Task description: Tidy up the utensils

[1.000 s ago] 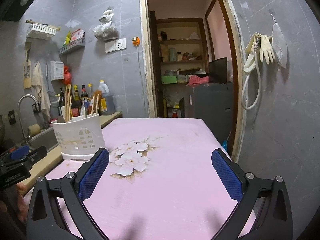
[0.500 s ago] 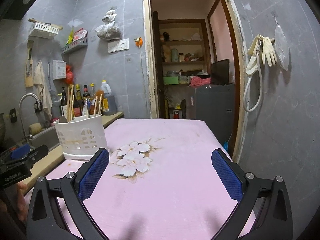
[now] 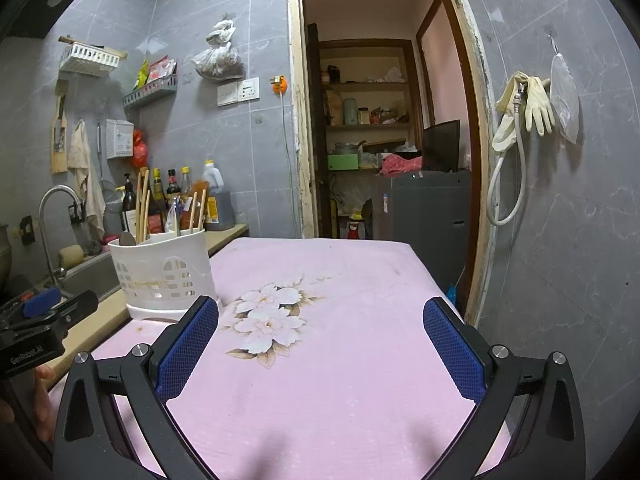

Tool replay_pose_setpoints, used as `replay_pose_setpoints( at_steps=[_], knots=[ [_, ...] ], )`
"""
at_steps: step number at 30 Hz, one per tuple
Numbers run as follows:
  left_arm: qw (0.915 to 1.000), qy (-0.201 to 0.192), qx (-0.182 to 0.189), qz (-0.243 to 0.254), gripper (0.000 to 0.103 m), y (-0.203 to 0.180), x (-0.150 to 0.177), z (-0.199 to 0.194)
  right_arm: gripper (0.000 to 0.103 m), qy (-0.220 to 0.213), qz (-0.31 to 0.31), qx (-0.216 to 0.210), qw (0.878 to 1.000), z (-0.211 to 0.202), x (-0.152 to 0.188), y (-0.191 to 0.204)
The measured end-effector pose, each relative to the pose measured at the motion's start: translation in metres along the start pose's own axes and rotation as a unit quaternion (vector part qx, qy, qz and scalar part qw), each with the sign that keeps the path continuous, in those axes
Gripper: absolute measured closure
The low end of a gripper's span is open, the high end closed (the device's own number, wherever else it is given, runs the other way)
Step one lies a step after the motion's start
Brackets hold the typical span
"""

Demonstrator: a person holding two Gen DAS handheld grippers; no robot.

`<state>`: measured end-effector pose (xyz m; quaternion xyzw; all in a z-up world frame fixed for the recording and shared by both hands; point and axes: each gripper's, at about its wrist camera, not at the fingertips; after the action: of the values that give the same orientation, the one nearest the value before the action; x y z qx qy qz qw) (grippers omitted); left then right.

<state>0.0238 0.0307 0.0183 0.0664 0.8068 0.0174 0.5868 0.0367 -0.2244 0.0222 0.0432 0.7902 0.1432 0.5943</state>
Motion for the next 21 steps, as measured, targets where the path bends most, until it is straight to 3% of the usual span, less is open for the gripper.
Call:
replay_pose_setpoints(
  at_steps=[21],
  knots=[
    [1.0000, -0.003, -0.002, 0.000, 0.004, 0.0012, -0.0008, -0.0019, 0.000, 0.002, 0.000, 0.003, 1.000, 0.0004, -0.0004, -0.0016]
  ],
)
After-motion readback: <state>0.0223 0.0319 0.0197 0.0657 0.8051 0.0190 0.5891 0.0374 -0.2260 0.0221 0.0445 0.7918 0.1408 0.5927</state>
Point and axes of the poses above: each gripper's, at about its wrist camera, not at the fingertips, and z roughly the way its jaws point, y to its left, x to its underside, and after that the axes turned 13 degrees about z, right-handed
